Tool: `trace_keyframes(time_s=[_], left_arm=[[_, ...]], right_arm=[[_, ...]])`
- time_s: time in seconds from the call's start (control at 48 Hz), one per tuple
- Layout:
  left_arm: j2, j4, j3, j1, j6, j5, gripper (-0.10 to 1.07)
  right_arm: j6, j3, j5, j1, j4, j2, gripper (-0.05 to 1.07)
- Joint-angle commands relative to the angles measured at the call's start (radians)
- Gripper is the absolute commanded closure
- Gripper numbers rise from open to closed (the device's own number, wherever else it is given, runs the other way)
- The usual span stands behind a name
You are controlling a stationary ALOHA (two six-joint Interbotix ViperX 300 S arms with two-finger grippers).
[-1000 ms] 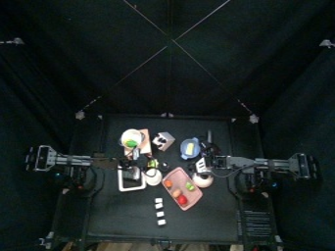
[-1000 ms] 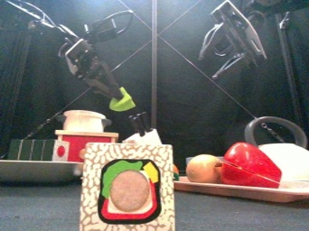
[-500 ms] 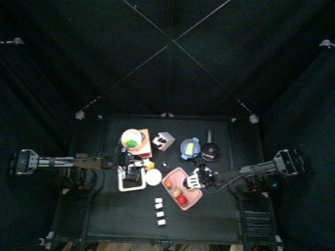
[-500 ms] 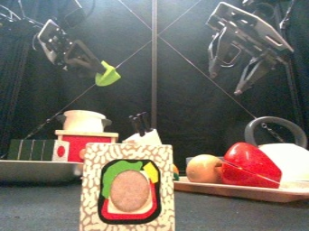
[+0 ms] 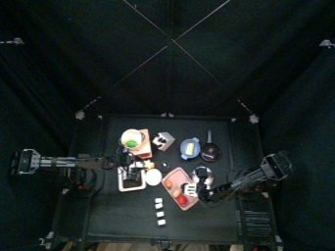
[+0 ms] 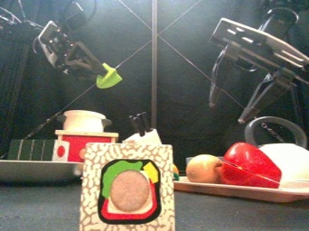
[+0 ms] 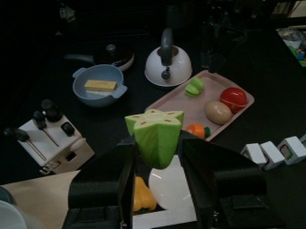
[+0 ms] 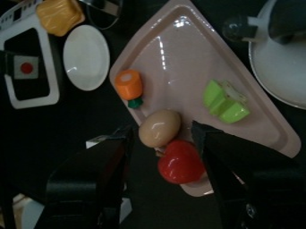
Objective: Grab starfruit bottom
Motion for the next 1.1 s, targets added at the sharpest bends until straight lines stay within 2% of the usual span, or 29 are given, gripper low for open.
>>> trace_keyframes(time_s=[0.0, 0.292, 0.458, 1.083], left_arm=[[0.003, -0.003, -0.015, 0.002, 0.0, -0.009, 0.38], [0.005, -0.003, -0.017, 0.003, 0.002, -0.009, 0.38], [0.005, -0.003, -0.015, 0.002, 0.0, -0.009, 0.38], [0.005, -0.002, -0.014, 0.003, 0.002, -0.009, 0.38]], right_arm=[[0.043, -0.025, 0.021, 0.009, 0.011, 0.011, 0.15], [0.114, -0.026, 0.058, 0.044, 0.075, 0.048, 0.15], [0.117, -0.018, 0.063, 0.043, 0.075, 0.069, 0.15], [0.118, 0.02, 0.021, -0.051, 0.018, 0.089, 0.15]])
